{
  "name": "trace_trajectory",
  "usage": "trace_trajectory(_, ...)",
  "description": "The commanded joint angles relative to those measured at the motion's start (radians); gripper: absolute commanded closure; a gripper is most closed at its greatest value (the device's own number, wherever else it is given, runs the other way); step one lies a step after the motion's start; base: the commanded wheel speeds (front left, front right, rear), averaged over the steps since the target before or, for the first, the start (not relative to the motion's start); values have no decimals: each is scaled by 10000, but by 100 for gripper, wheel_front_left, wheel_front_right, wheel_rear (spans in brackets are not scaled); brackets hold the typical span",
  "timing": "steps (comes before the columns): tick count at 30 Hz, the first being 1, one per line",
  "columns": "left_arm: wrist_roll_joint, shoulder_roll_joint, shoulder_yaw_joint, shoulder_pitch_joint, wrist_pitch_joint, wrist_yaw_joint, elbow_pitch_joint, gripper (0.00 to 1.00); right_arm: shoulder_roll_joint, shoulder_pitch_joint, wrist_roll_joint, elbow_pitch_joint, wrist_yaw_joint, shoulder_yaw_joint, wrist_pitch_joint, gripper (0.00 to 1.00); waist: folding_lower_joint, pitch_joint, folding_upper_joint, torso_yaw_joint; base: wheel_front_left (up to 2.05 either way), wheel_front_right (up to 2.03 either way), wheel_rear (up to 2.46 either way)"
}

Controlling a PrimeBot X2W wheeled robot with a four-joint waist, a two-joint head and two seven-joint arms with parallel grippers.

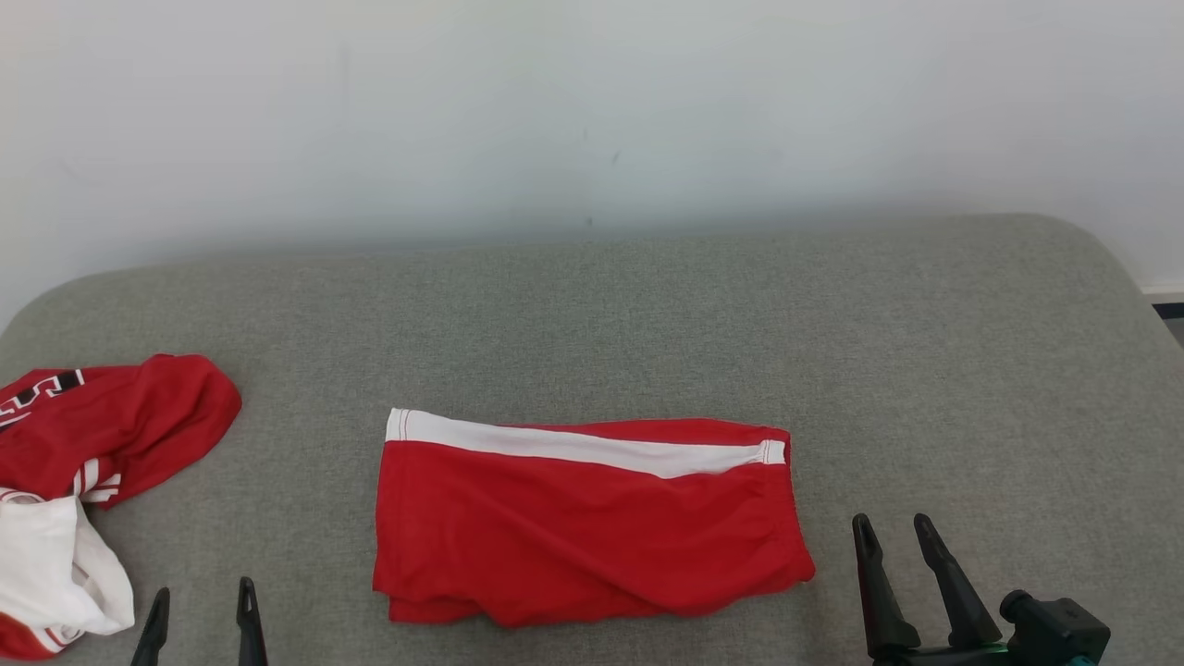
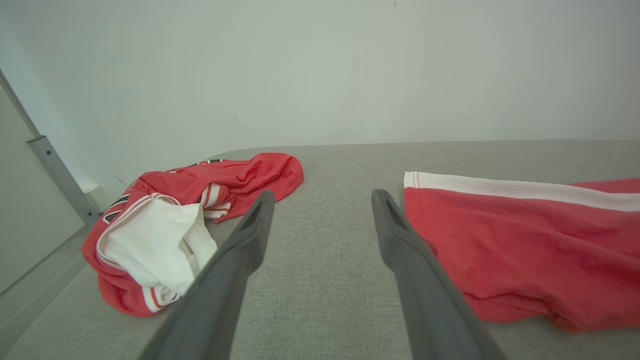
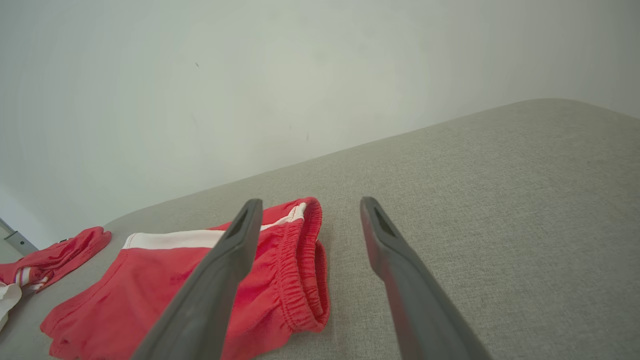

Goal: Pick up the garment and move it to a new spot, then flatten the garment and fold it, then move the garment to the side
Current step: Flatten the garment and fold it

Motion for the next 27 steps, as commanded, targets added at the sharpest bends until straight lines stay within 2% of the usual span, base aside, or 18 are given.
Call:
trace_trajectory(1,116,-50,64,79,-30,-7,-11,0,62,41,-93,25,-24,-27,-3,0,0,-7,0,17,0,0,0)
trace_trajectory(15,735,-892,744,68,-31,-644,-68,0,109,-648,-488,1265,-24,17,-3,0,0,-34,0,235,0,0,0)
trace_trajectory(19,858,-1065,687,-149,-31,-814,-11,0,56,-1470,-631,2259,-24,226,74,0,0,21,0,439,0,0,0)
trace_trajectory(27,1128,-1328,497,-609,-31,-1141,165,0,103,-3387,-860,5138,-24,227,646,0,0,370,0,1073,0,0,0)
